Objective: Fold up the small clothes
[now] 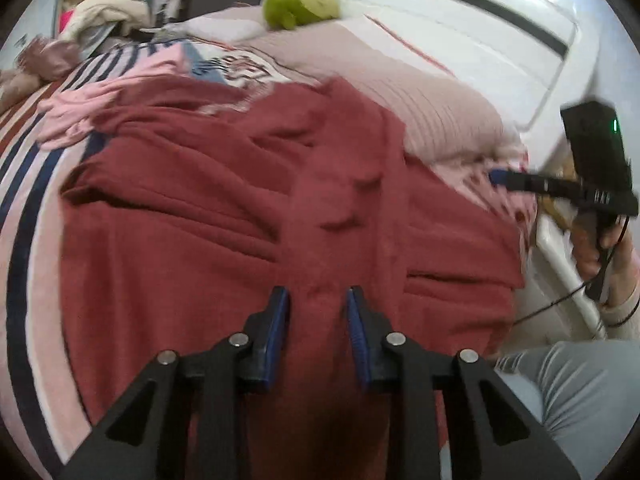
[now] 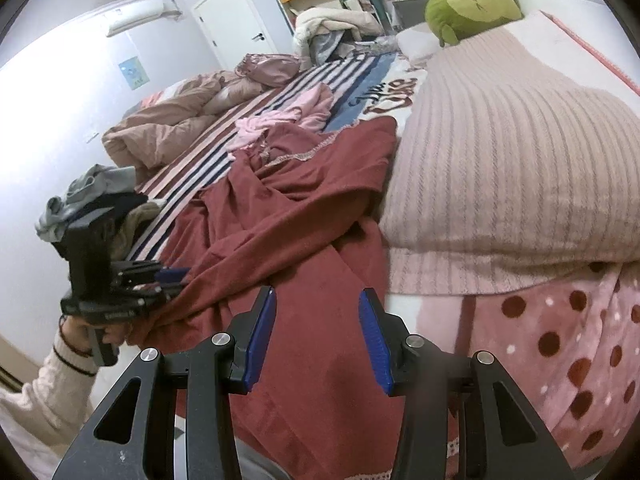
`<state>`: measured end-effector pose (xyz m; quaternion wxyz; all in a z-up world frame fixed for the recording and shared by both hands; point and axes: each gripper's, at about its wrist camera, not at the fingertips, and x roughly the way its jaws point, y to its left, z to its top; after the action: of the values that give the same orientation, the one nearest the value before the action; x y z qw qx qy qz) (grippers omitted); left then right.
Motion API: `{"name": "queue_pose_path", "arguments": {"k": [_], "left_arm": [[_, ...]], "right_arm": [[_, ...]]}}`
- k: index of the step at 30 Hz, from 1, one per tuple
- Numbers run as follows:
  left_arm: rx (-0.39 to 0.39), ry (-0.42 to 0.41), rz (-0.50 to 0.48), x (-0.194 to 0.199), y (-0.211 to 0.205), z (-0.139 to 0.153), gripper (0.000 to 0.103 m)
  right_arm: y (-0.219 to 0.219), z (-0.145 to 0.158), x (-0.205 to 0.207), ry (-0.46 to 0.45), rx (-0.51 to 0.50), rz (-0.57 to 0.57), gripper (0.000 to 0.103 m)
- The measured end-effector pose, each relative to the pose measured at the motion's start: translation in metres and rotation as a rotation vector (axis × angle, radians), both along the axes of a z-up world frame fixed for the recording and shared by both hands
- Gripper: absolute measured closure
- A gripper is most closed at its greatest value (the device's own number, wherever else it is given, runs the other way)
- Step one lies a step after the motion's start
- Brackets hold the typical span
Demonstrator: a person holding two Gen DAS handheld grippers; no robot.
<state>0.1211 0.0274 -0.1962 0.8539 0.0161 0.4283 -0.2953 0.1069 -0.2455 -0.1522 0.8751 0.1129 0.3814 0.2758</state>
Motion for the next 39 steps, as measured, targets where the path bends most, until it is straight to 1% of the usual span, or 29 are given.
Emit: {"name": "queue_pose_path", "arguments": {"k": [1,2,4,7,9,10,11,12,13,14,15,16,17,18,20,21,23,24,25,26,29,32,33,34,35,36,37,38,39], "left_arm": [[0.014,-0.016,0.008,-0.002,-0.003,0.001,0.087],[0.015,-0.019,0.013,-0.002,-0.003,0.003,0.102],[0.006,-0.070,0.069,-0.009,0.001,0.015,0.102],[-0.009,-0.166,0.196,-0.027,0.023,0.038,0.102],[0.007,-0.186,0.262,-0.037,0.038,0.045,0.102],[0.009,-0.169,0.280,-0.039,0.044,0.041,0.102],[0.012,-0.108,0.264,-0.038,0.048,0.030,0.102],[0.026,-0.071,0.250,-0.038,0.049,0.020,0.101],[0.043,-0.050,0.243,-0.040,0.050,0.012,0.100],[0.039,-0.035,0.233,-0.043,0.052,0.006,0.095],[0.006,-0.028,0.238,-0.047,0.057,0.005,0.080],[-0.045,-0.031,0.255,-0.052,0.066,0.007,0.071],[-0.081,-0.042,0.277,-0.057,0.074,0.009,0.056],[-0.107,-0.059,0.310,-0.062,0.083,0.014,0.053],[-0.106,-0.065,0.356,-0.071,0.097,0.015,0.052],[-0.101,-0.059,0.362,-0.075,0.102,0.013,0.052],[-0.096,-0.034,0.366,-0.082,0.112,0.005,0.052],[-0.101,-0.013,0.364,-0.085,0.118,0.000,0.051],[-0.108,0.007,0.360,-0.084,0.122,-0.005,0.051],[-0.120,0.021,0.354,-0.085,0.123,-0.009,0.050],[-0.146,0.008,0.331,-0.078,0.115,-0.013,0.046],[-0.205,0.021,0.294,-0.062,0.101,-0.016,0.046],[-0.199,0.019,0.289,-0.059,0.097,-0.016,0.047],[-0.180,0.014,0.293,-0.052,0.089,-0.018,0.047],[-0.174,0.010,0.307,-0.046,0.082,-0.020,0.053],[-0.176,0.012,0.324,-0.043,0.079,-0.020,0.066],[-0.178,0.019,0.339,-0.040,0.076,-0.019,0.075],[-0.190,0.034,0.340,-0.038,0.073,-0.018,0.095],[-0.199,0.038,0.336,-0.037,0.074,-0.016,0.096]], "right_arm": [[-0.001,-0.001,0.000,0.007,0.005,-0.004,0.065],[-0.001,-0.001,-0.002,0.011,0.010,-0.001,0.065],[0.001,0.001,-0.005,0.001,-0.004,0.002,0.065],[0.002,0.004,-0.008,-0.020,-0.044,-0.003,0.065],[0.000,0.005,-0.008,-0.024,-0.053,-0.007,0.065],[-0.001,0.005,-0.008,-0.024,-0.056,-0.010,0.065],[0.000,0.004,-0.007,-0.024,-0.064,-0.014,0.065],[0.000,0.003,-0.004,-0.024,-0.079,-0.021,0.065],[0.002,0.002,-0.001,-0.029,-0.097,-0.027,0.065],[0.006,0.001,0.004,-0.038,-0.121,-0.034,0.065],[0.009,0.000,0.008,-0.044,-0.140,-0.036,0.065],[0.013,-0.002,0.011,-0.050,-0.162,-0.038,0.065],[0.019,-0.004,0.016,-0.056,-0.196,-0.035,0.065],[0.025,-0.006,0.020,-0.060,-0.232,-0.030,0.065],[0.032,-0.010,0.024,-0.057,-0.285,-0.014,0.065],[0.033,-0.012,0.024,-0.049,-0.290,-0.007,0.064],[0.032,-0.017,0.024,-0.025,-0.279,0.007,0.056],[0.031,-0.020,0.023,-0.012,-0.280,0.008,0.048],[0.029,-0.023,0.023,-0.001,-0.287,0.007,0.047],[0.029,-0.026,0.022,0.006,-0.298,0.004,0.047],[0.023,-0.033,0.017,0.016,-0.313,-0.005,0.047],[0.019,-0.037,0.008,0.027,-0.280,0.013,0.047],[0.017,-0.038,0.006,0.032,-0.275,0.017,0.047],[0.018,-0.038,0.005,0.034,-0.276,0.022,0.047],[0.019,-0.039,0.004,0.032,-0.285,0.029,0.046],[0.020,-0.039,0.004,0.033,-0.287,0.034,0.045],[0.021,-0.040,0.005,0.037,-0.282,0.037,0.045],[0.022,-0.040,0.007,0.039,-0.275,0.038,0.047],[0.023,-0.040,0.008,0.037,-0.274,0.043,0.052]]}}
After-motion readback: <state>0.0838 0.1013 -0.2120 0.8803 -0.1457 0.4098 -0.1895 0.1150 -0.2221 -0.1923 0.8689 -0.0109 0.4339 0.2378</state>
